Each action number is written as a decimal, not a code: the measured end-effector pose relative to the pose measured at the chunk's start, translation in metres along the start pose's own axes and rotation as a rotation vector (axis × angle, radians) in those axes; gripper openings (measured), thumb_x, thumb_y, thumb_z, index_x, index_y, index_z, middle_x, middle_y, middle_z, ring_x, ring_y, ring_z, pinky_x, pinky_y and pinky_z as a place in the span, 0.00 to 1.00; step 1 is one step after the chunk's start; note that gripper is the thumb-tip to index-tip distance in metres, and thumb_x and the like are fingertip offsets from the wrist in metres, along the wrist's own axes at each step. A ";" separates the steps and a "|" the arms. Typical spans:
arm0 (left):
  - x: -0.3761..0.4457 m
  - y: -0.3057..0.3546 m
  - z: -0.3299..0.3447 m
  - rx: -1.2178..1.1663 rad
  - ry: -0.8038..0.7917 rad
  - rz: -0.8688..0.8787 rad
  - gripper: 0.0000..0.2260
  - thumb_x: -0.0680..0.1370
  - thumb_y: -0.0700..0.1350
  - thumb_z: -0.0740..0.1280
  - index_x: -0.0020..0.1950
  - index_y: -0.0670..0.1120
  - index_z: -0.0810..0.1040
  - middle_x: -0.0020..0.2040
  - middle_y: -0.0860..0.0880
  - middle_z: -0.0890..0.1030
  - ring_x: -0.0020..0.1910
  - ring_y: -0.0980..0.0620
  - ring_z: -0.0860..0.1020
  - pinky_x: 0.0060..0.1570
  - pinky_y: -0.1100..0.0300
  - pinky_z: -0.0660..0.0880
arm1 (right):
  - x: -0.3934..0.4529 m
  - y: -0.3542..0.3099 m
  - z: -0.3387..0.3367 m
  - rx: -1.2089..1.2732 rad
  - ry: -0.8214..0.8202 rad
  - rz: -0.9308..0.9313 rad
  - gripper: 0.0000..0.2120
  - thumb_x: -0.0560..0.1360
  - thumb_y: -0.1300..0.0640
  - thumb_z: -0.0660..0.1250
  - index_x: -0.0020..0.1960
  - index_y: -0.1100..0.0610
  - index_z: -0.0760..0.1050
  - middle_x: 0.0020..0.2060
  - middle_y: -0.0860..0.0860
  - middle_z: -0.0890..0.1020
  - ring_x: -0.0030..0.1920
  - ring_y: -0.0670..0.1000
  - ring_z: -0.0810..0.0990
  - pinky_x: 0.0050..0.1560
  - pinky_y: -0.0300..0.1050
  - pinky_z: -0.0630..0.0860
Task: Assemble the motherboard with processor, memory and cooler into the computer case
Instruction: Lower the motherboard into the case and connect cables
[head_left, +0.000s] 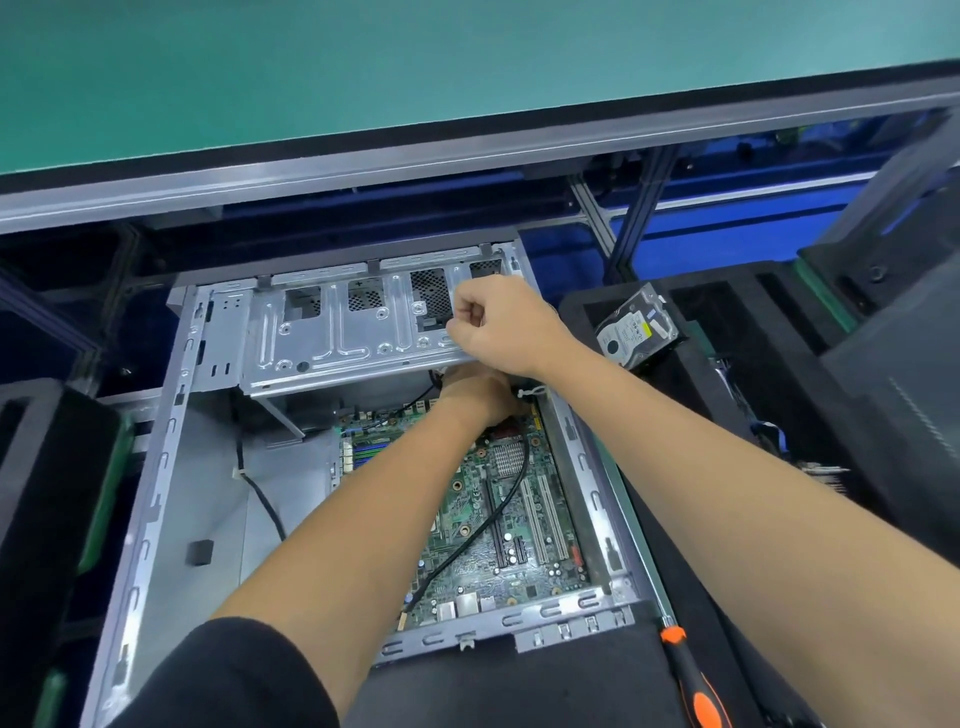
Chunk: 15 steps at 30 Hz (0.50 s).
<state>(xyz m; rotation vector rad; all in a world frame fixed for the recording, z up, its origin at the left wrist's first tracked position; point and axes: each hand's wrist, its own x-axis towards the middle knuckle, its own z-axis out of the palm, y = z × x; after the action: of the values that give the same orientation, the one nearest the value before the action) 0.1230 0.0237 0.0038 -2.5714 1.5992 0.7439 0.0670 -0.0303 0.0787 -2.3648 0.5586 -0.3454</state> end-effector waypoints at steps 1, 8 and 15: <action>-0.001 0.001 0.001 0.001 0.015 -0.016 0.18 0.76 0.59 0.65 0.61 0.52 0.77 0.57 0.48 0.80 0.51 0.47 0.76 0.49 0.56 0.74 | 0.000 0.000 0.000 0.002 -0.004 0.002 0.11 0.72 0.61 0.64 0.33 0.55 0.67 0.27 0.48 0.72 0.31 0.48 0.69 0.32 0.42 0.66; -0.008 0.005 -0.001 0.059 0.058 0.004 0.13 0.77 0.57 0.63 0.57 0.52 0.77 0.54 0.49 0.81 0.46 0.49 0.74 0.45 0.57 0.72 | -0.003 -0.004 0.001 -0.017 -0.014 0.011 0.08 0.72 0.61 0.64 0.35 0.57 0.69 0.29 0.50 0.73 0.32 0.50 0.68 0.32 0.42 0.66; -0.052 -0.012 -0.007 0.063 0.050 0.138 0.25 0.80 0.58 0.55 0.74 0.48 0.63 0.72 0.41 0.65 0.71 0.40 0.62 0.68 0.45 0.61 | -0.002 -0.005 0.001 -0.040 -0.010 0.007 0.06 0.71 0.60 0.64 0.35 0.57 0.70 0.29 0.47 0.73 0.32 0.48 0.69 0.36 0.46 0.70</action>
<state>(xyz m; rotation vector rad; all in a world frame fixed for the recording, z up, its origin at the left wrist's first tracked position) 0.1174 0.0708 0.0282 -2.4752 1.7991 0.6310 0.0669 -0.0250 0.0815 -2.4007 0.5737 -0.3216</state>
